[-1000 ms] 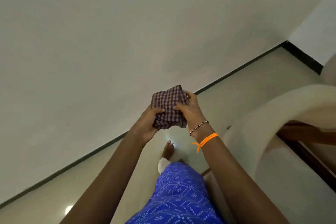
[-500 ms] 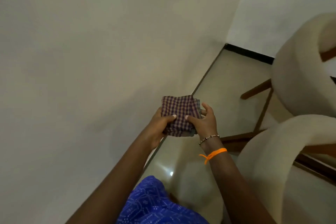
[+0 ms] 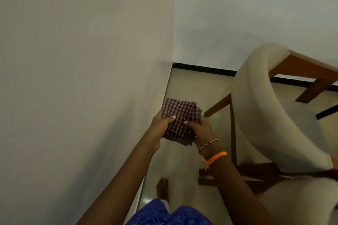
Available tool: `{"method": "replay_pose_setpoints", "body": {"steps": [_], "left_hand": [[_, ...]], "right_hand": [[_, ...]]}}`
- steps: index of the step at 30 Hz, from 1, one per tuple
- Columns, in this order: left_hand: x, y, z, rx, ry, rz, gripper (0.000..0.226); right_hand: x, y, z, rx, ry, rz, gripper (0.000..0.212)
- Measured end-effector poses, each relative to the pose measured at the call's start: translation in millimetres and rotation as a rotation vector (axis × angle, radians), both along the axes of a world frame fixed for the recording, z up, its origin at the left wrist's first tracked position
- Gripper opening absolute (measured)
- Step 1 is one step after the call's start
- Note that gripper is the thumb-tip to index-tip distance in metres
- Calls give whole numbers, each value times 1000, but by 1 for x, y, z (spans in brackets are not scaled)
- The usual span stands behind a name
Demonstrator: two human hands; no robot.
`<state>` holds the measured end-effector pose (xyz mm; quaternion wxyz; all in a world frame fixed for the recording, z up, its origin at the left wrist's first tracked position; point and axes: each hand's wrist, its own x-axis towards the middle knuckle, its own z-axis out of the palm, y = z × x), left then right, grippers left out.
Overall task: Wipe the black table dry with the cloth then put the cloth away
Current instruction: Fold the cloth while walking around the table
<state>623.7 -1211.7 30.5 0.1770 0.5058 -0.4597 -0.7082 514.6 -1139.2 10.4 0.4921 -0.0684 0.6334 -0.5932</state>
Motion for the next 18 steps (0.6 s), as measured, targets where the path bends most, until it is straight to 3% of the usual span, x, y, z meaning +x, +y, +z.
{"method": "replay_pose_setpoints", "body": {"steps": [3,12,18], "left_hand": [[-40,-57,4,-25,-26,-63,42],[-182,-208,-8,-69,-22,-220,46],[-312,-309,6,15,-24,-232,41]], "right_hand": [[-33,-47,5,-16,118,-28,41],[-169,-191,-9,-47,131,-169,40],[-288,-296,0,-67,76,-285,35]]}}
